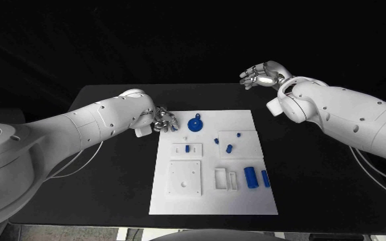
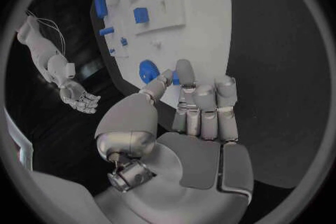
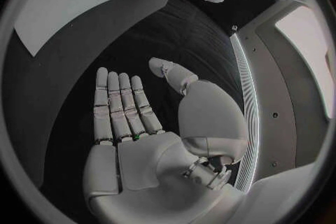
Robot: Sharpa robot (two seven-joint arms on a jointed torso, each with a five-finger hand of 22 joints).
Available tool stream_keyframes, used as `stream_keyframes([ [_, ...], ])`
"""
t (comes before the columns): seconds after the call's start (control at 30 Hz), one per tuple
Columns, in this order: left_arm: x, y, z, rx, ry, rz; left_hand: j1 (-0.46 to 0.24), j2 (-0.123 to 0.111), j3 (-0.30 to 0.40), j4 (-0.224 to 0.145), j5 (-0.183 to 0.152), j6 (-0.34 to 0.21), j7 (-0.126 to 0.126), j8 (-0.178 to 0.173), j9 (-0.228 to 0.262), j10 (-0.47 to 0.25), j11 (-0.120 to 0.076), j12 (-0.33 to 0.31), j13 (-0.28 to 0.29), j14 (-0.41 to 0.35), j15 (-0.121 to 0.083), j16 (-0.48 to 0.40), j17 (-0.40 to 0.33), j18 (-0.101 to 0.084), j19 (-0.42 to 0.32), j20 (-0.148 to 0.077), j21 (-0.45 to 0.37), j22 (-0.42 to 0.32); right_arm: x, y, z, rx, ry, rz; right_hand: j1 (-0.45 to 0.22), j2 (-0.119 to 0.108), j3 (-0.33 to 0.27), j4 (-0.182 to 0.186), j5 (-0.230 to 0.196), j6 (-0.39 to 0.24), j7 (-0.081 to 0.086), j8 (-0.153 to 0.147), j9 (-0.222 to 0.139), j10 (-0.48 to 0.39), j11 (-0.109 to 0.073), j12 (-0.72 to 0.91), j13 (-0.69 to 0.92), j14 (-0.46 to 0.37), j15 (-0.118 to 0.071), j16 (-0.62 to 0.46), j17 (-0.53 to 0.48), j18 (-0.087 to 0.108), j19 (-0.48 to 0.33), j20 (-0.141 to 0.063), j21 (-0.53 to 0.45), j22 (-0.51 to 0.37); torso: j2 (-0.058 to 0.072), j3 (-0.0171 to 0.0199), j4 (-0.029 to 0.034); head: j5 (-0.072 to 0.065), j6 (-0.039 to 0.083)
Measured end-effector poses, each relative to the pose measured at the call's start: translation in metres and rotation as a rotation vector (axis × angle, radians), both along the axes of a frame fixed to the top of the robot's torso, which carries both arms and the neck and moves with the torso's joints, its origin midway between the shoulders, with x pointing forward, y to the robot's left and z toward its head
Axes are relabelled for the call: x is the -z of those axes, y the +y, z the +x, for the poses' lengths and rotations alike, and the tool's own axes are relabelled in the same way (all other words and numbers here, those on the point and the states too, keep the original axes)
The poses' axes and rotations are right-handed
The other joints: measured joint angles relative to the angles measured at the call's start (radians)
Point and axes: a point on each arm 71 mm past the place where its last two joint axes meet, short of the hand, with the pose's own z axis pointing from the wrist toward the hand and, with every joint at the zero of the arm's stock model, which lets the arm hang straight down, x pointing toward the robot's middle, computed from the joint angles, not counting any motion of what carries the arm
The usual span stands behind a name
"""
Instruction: Assemble the parts on the task board
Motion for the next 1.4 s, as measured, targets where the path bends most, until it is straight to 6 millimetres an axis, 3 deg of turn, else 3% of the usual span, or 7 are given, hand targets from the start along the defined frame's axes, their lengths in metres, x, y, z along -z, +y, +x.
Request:
stream_keyframes([
  [0.4, -0.005, 0.006, -0.017, -0.010, -0.003, -0.066, -0.016, 0.016, 0.003, -0.002, 0.029, 0.005, -0.001, 0.001, 0.000, 0.027, -0.009, -0.005, 0.000, 0.016, -0.003, 0.000, 0.004, 0.008, 0.016, -0.009, 0.004, -0.001, 0.000, -0.005, -0.001, 0.007, 0.001, -0.002, 0.000, 0.000, 0.000, 0.000, 0.000, 0.000, 0.000, 0.000, 0.000, 0.000, 0.000, 0.000, -0.002, 0.000, 0.000, 0.000, -0.001, 0.000, 0.000, 0.000, 0.000, 0.001, -0.001, 0.0001, 0.0000, -0.002, 0.002],
  [0.43, -0.006, 0.005, -0.019, -0.007, -0.002, -0.071, -0.018, 0.018, 0.007, -0.004, 0.038, 0.008, 0.002, 0.008, 0.000, 0.038, -0.017, -0.005, 0.000, 0.035, -0.020, 0.000, 0.006, 0.019, 0.020, -0.011, 0.004, -0.001, 0.000, -0.006, -0.001, 0.008, 0.001, -0.002, 0.000, 0.000, 0.000, 0.000, 0.000, 0.000, 0.000, 0.000, 0.000, 0.000, 0.000, 0.000, -0.002, 0.000, 0.000, 0.000, -0.001, 0.000, 0.000, 0.000, 0.000, 0.001, -0.001, 0.0001, 0.0006, -0.003, 0.003],
  [0.6, -0.014, 0.003, -0.030, 0.018, -0.001, -0.086, -0.023, 0.023, 0.012, -0.009, 0.090, 0.009, 0.003, 0.020, -0.010, 0.055, -0.016, -0.015, -0.002, 0.056, -0.024, 0.000, 0.007, 0.023, 0.035, -0.017, 0.011, -0.002, 0.000, -0.006, -0.001, 0.007, 0.001, -0.002, 0.000, 0.000, 0.000, 0.000, 0.000, 0.000, 0.000, 0.000, -0.001, 0.000, 0.000, 0.000, -0.002, 0.000, 0.000, 0.004, -0.002, -0.001, 0.000, 0.000, 0.000, 0.001, -0.001, 0.0007, 0.0012, -0.003, 0.005],
  [0.93, -0.021, -0.008, -0.056, 0.119, -0.005, -0.041, -0.027, 0.026, 0.013, -0.010, 0.105, 0.012, 0.005, 0.025, -0.017, 0.070, -0.020, -0.015, -0.002, 0.066, -0.030, 0.007, 0.015, 0.016, 0.047, -0.021, 0.015, -0.002, 0.000, -0.007, -0.001, 0.009, 0.001, -0.002, 0.000, 0.000, 0.000, 0.000, 0.000, 0.000, 0.000, 0.000, -0.001, 0.000, 0.000, 0.000, -0.004, -0.003, -0.003, 0.004, -0.003, -0.001, 0.000, 0.000, 0.000, 0.002, -0.001, 0.0001, 0.0012, 0.001, 0.005],
  [1.4, -0.020, -0.017, -0.063, 0.179, -0.028, 0.023, -0.034, 0.022, 0.017, -0.015, 0.109, 0.014, 0.008, 0.031, -0.020, 0.077, -0.020, -0.015, 0.002, 0.072, -0.028, 0.007, 0.022, 0.008, 0.047, -0.021, 0.015, -0.002, 0.001, -0.006, -0.001, 0.007, 0.004, -0.001, 0.000, 0.000, 0.000, 0.000, 0.000, 0.000, 0.000, 0.000, -0.002, 0.000, 0.000, 0.004, -0.005, -0.003, -0.003, 0.004, -0.004, -0.001, 0.000, 0.000, 0.000, 0.003, 0.000, -0.0026, 0.0012, 0.006, -0.002],
])
